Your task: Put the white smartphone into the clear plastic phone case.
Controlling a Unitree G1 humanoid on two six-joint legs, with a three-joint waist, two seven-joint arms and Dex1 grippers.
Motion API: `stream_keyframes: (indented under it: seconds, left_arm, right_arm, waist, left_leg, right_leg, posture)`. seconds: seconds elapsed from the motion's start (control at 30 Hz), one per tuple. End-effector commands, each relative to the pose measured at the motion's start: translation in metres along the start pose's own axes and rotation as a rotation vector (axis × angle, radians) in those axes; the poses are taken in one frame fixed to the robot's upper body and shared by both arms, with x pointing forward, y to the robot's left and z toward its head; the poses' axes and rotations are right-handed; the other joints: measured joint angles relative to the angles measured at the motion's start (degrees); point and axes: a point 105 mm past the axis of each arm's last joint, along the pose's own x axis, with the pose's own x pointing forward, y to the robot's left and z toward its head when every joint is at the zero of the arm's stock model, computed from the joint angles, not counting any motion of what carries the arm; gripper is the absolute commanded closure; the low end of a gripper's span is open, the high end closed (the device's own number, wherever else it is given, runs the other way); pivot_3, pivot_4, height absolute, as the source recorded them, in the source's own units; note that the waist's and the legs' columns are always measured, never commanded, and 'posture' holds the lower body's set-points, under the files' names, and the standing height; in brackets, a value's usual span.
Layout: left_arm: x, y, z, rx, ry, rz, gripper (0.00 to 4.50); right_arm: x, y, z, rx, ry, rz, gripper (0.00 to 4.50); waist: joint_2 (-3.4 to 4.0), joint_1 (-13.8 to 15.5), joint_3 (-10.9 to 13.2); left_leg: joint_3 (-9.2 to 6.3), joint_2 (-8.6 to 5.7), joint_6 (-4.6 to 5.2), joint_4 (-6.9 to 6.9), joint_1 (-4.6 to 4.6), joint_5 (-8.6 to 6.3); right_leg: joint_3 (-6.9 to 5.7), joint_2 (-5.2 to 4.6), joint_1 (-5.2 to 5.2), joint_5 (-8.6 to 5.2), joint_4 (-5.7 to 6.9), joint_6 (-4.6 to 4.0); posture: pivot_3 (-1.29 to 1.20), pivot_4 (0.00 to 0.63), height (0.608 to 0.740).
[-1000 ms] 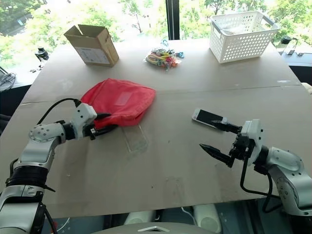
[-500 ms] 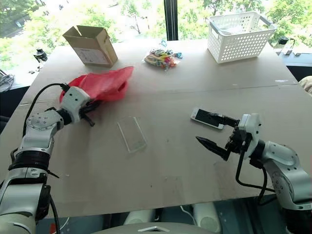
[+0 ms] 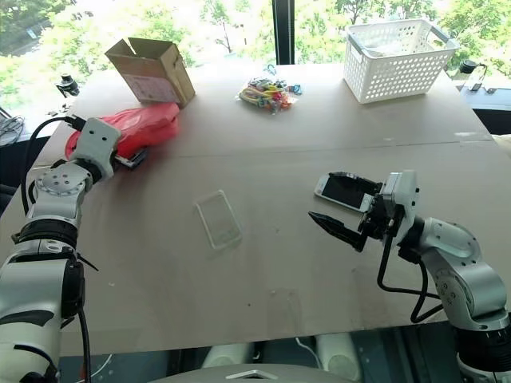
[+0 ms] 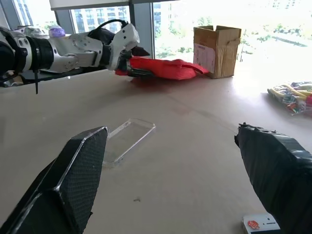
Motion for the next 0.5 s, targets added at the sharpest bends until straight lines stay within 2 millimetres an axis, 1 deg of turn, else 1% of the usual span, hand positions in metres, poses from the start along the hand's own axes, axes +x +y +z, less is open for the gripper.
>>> stream_keyframes:
  seconds: [0.03, 0.1, 0.2, 0.27, 0.33, 0.4, 0.5]
  left_arm:
    - [-0.007, -0.048, 0.038, -0.035, -0.237, -0.382, 0.06]
    - [-0.024, -0.076, 0.040, -0.060, -0.263, -0.615, 0.06]
    - [-0.048, -0.099, 0.049, -0.113, -0.289, -0.870, 0.06]
    - [-0.064, -0.112, 0.051, -0.093, -0.268, -1.017, 0.06]
    - [-0.077, -0.121, 0.042, -0.014, -0.207, -1.135, 0.06]
    - [-0.086, -0.127, 0.029, 0.080, -0.126, -1.223, 0.06]
    - [-0.092, -0.130, 0.016, 0.166, -0.043, -1.296, 0.06]
  right_arm:
    - [-0.005, 0.010, 0.004, -0.018, 0.028, 0.032, 0.00]
    - [-0.009, 0.013, -0.001, 0.000, 0.068, 0.047, 0.00]
    - [-0.023, 0.015, -0.016, 0.022, 0.174, 0.064, 0.00]
    - [-0.033, 0.018, -0.028, 0.004, 0.257, 0.095, 0.00]
    - [-0.038, 0.023, -0.033, 0.019, 0.288, 0.128, 0.00]
    - [-0.040, 0.027, -0.035, 0.035, 0.297, 0.149, 0.00]
    - [-0.040, 0.027, -0.037, 0.022, 0.300, 0.142, 0.00]
  waist:
    - [0.00, 0.0, 0.0]
    - [0.01, -0.4, 0.0]
    - [0.00, -1.5, 0.0]
    - [-0.03, -1.6, 0.0]
    - [-0.03, -1.7, 0.0]
    - [-0.02, -1.8, 0.0]
    - [-0.01, -1.7, 0.0]
  left_leg:
    - [0.00, -0.03, -0.01, 0.00, -0.03, 0.00]
    - [0.09, -0.05, -0.02, 0.00, -0.04, 0.01]
    - [0.11, -0.03, 0.00, -0.01, -0.01, 0.00]
    - [0.09, 0.00, 0.01, 0.00, -0.01, -0.01]
    - [0.08, 0.05, 0.02, 0.01, 0.02, 0.00]
    - [0.10, 0.14, 0.02, 0.01, 0.16, 0.00]
    - [0.16, 0.20, 0.02, 0.02, 0.20, 0.00]
  right_leg:
    - [0.00, -0.03, 0.00, 0.00, -0.01, 0.00]
    - [0.04, -0.09, -0.01, 0.00, -0.05, 0.00]
    - [0.13, -0.10, -0.02, 0.00, -0.05, 0.01]
    - [0.07, -0.06, -0.02, -0.01, -0.02, 0.00]
    - [0.08, 0.04, 0.00, -0.01, 0.04, 0.00]
    - [0.14, 0.16, 0.09, -0.01, 0.07, -0.01]
    - [0.23, 0.24, 0.10, -0.02, 0.08, -0.02]
  posture:
    - [0.00, 0.150, 0.740]
    - [0.00, 0.150, 0.740]
    - [0.00, 0.150, 0.740]
    - [0.00, 0.150, 0.740]
    - [0.00, 0.150, 0.740]
    - [0.00, 0.150, 0.740]
    - [0.00, 0.150, 0.740]
